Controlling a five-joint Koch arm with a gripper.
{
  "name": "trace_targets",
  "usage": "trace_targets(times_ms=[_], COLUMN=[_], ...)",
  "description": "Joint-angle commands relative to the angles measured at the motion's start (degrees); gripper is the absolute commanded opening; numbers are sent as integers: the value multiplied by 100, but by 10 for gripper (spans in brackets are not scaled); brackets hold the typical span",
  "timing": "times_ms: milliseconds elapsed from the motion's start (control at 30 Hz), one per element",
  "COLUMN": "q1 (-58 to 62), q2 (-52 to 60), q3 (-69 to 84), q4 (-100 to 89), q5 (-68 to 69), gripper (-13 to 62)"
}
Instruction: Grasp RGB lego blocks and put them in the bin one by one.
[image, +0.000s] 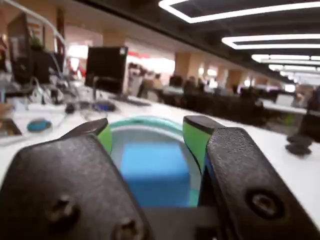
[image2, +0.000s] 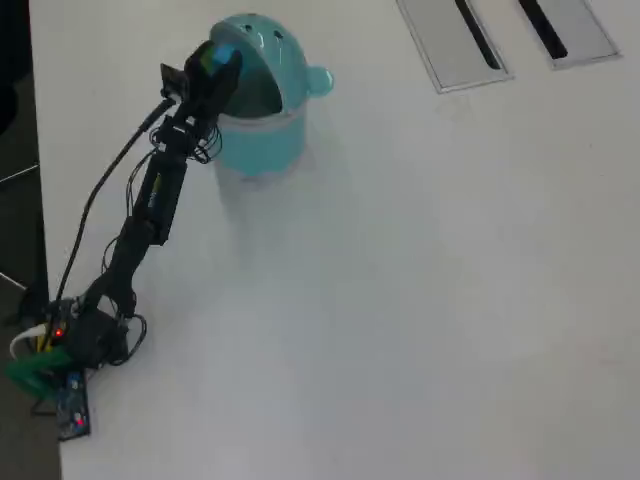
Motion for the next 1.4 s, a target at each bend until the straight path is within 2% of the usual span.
trace_targets(times_ms=[0,100,333,433,600,767,933,1200,1367], q1=[79,97,202,334,422,501,659,896,853], q2=[-202,-466,-299,-105,79,853,1424,1872,2180], q3=[-281,-281,-281,-272,-281,-281,-255,-281,-281], q4=[-1854,-2593,-2540,-2479,-2347,-422,949,2338,3199], q5=[615,624,677,1230,1318,2241,2391,2856,2979], gripper=[260,243,240,187,188,190,192,252,254])
